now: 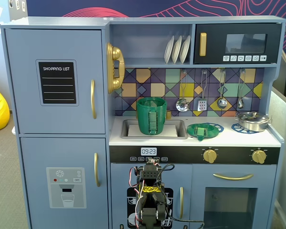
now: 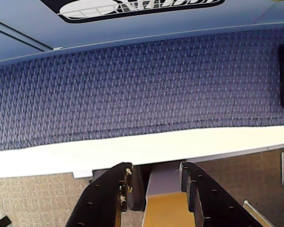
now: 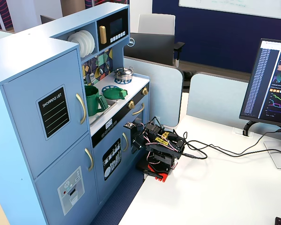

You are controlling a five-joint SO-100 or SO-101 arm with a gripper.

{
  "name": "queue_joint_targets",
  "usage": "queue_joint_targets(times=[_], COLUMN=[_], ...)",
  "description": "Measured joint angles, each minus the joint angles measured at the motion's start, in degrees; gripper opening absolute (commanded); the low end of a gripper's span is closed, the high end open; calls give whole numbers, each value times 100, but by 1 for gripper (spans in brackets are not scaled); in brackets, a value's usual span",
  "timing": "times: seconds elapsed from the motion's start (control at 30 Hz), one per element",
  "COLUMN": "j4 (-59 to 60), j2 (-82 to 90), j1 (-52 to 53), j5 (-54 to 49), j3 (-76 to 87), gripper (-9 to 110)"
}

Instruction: Pick up the lid from the counter and put it on the green recipient

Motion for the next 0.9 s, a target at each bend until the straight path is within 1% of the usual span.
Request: queue_joint_targets(times=[0.43,0.57,0.73,0.8,0.83,0.9], j4=[0,-220,-1749,-2496,-2883,-3604], j2=[0,-53,-738,-1107,-1283,-1626], j1=[220,694,1556,1890,2048,2347], j5=[185,211,-343,-650,-765,-896], j3=[0,-70,-1099,-1635,-1881,-2285], gripper=[0,0,0,4,8,21])
